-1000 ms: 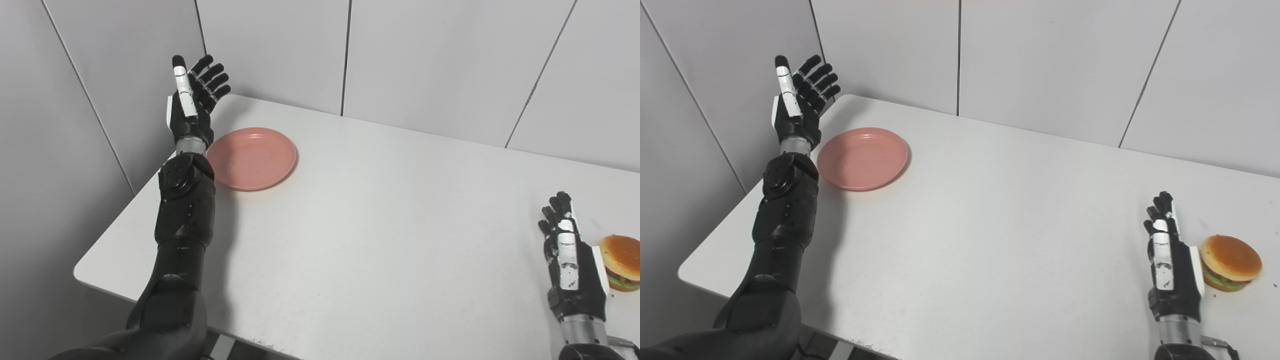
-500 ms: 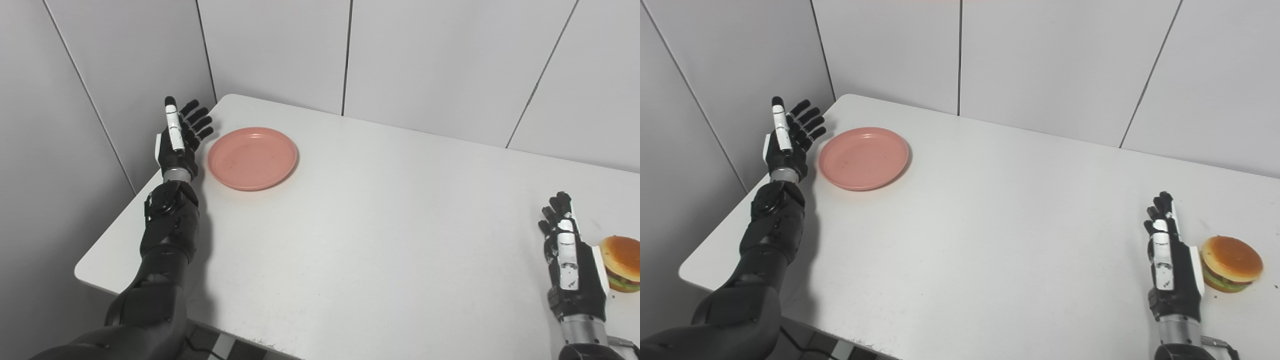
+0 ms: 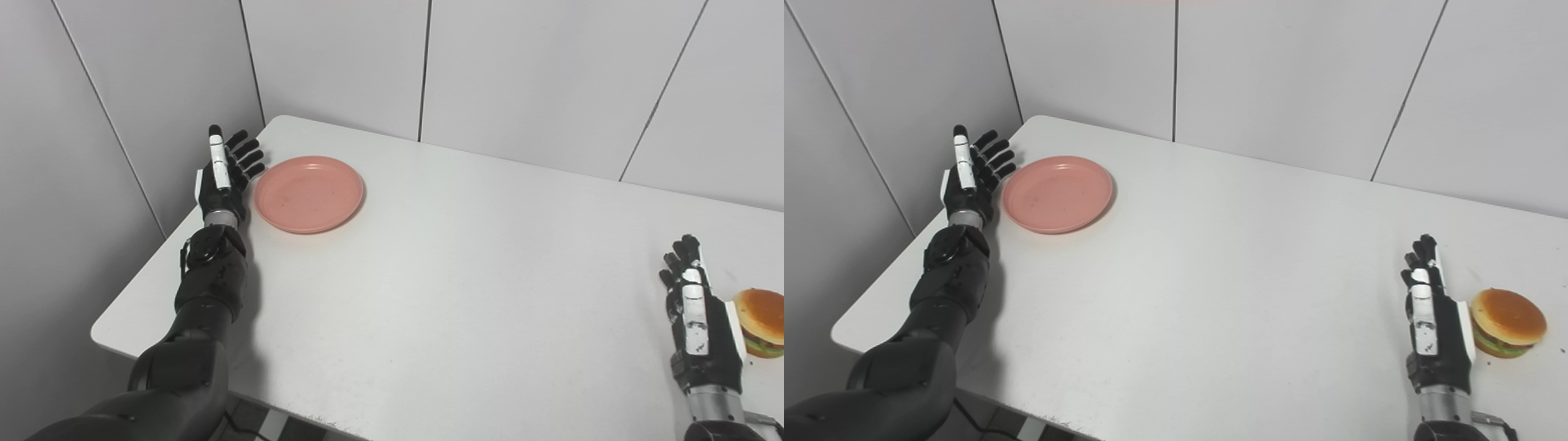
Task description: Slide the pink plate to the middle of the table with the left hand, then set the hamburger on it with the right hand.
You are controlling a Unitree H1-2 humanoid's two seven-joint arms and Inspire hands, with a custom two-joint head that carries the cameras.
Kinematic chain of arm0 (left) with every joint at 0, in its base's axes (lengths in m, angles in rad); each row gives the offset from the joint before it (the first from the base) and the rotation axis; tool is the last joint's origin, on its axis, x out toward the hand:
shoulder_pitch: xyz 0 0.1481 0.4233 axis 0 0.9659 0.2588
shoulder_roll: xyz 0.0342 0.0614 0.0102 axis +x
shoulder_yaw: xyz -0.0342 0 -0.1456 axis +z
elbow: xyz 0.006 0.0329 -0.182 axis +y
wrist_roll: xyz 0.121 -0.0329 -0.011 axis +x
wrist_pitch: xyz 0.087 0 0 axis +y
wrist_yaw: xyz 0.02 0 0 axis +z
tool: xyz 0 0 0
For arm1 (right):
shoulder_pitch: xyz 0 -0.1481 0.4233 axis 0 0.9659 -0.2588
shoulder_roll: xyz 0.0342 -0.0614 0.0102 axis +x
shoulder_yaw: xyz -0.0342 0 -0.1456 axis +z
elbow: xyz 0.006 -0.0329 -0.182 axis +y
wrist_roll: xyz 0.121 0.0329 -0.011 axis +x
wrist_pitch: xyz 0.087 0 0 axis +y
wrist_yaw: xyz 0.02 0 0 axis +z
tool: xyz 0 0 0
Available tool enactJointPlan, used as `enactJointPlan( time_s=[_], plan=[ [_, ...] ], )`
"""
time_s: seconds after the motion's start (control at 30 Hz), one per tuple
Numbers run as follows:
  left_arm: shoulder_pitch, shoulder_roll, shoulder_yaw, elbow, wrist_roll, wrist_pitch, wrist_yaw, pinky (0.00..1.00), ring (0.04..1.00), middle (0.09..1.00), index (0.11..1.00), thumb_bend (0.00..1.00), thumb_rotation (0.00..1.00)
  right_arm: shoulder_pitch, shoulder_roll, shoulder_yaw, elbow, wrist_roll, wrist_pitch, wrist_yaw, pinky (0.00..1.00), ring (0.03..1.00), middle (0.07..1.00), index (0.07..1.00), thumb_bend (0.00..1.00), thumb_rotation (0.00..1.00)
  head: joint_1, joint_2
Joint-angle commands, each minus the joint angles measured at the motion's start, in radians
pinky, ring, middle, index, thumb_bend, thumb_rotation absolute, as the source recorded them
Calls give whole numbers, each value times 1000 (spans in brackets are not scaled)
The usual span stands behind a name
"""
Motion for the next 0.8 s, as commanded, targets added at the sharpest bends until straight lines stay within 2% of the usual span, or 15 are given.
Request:
enactJointPlan(
  time_s=[0.0,0.2,0.4,0.77],
  plan=[
    [-34,20,-13,-26,19,-43,2,720,735,721,711,656,999,14,10,5,13,4,-32,-3,1000,995,1000,1000,531,969,1,0],
    [-22,-6,-49,-59,28,-40,-19,725,745,738,733,649,990,14,10,5,8,-2,-25,-7,1000,993,1000,1000,526,979,1,4],
    [-2,-63,-78,-145,31,29,5,738,748,740,732,653,963,16,13,5,3,-3,-27,-10,1000,993,1000,1000,515,978,-2,7],
    [-8,-139,-122,-185,46,73,6,745,761,747,729,647,964,19,13,4,-16,-2,-8,-9,1000,997,1000,1000,518,975,-3,14]
  ],
)
